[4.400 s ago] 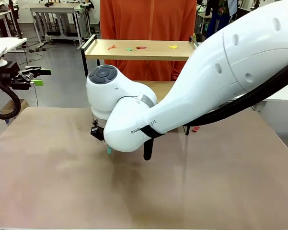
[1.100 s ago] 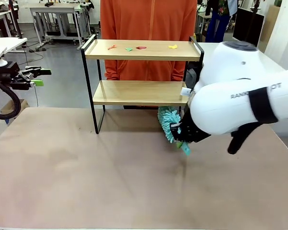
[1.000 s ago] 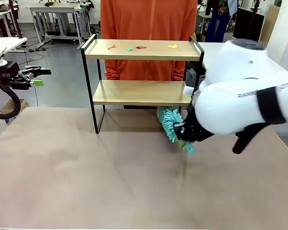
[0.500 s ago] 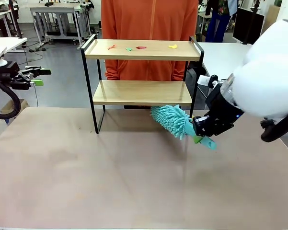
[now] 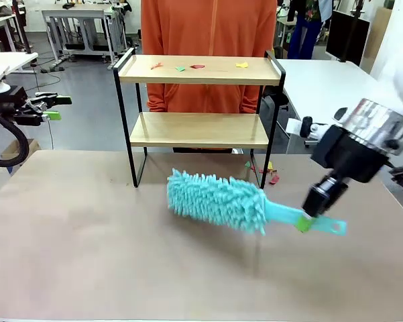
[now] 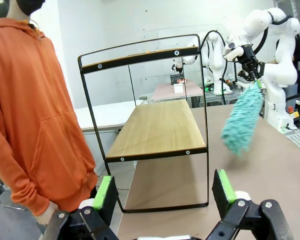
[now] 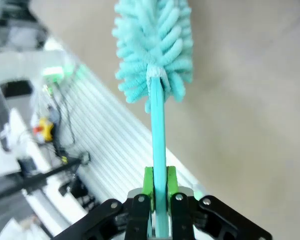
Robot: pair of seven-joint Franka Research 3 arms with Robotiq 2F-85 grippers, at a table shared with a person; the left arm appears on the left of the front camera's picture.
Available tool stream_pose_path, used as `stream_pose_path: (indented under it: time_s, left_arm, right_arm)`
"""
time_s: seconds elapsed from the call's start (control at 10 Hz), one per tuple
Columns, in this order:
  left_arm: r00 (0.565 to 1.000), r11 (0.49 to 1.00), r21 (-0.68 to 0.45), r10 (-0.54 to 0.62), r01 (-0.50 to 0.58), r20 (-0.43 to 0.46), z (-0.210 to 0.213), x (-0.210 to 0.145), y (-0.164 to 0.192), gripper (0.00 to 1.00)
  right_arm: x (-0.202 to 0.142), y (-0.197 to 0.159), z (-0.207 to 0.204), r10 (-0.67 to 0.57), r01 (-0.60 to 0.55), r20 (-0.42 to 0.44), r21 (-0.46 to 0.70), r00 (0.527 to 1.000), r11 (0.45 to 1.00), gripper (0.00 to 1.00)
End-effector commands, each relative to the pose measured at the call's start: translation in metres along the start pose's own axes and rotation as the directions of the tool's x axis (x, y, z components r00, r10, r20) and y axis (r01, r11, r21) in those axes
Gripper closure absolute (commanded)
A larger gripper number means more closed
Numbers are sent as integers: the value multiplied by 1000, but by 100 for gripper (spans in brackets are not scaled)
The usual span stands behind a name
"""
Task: Clean the shelf.
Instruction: Clean the specific section of the Shelf indicated by the human with the Duster.
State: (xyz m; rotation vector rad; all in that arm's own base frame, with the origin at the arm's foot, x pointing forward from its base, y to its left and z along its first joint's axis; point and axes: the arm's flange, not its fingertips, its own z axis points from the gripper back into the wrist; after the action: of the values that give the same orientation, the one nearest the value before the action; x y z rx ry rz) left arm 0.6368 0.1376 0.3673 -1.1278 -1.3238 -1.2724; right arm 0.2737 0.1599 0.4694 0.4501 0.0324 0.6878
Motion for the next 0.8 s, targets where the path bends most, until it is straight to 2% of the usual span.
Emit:
stream_pose_path:
  time_s: [0.0, 0.2, 0.3, 0.4, 0.6, 0.7]
  left_arm:
    - [1000, 1000, -8, -11, 11, -17, -1, 2, -3, 0]
    - [1000, 1000, -8, -11, 11, -17, -1, 2, -3, 0]
    - [1000, 1000, -8, -11, 11, -17, -1, 2, -3, 0]
    - [1000, 1000, -8, -11, 11, -17, -1, 2, -3, 0]
    - [1000, 1000, -8, -11, 11, -17, -1, 2, -3, 0]
    - [1000, 1000, -8, -11, 11, -17, -1, 2, -3, 0]
  right_arm:
    - [-33, 16, 31, 105, -113, -98, -75, 990, 991, 87]
    - [-58, 20, 51, 161, -184, -165, -140, 973, 973, 87]
    - [-73, 25, 55, 190, -216, -170, -149, 967, 965, 87]
    - [-82, 23, 59, 173, -200, -173, -154, 970, 968, 87]
    - [-91, 23, 70, 134, -157, -142, -162, 981, 974, 87]
    - [-83, 21, 73, 106, -117, -89, -121, 990, 986, 87]
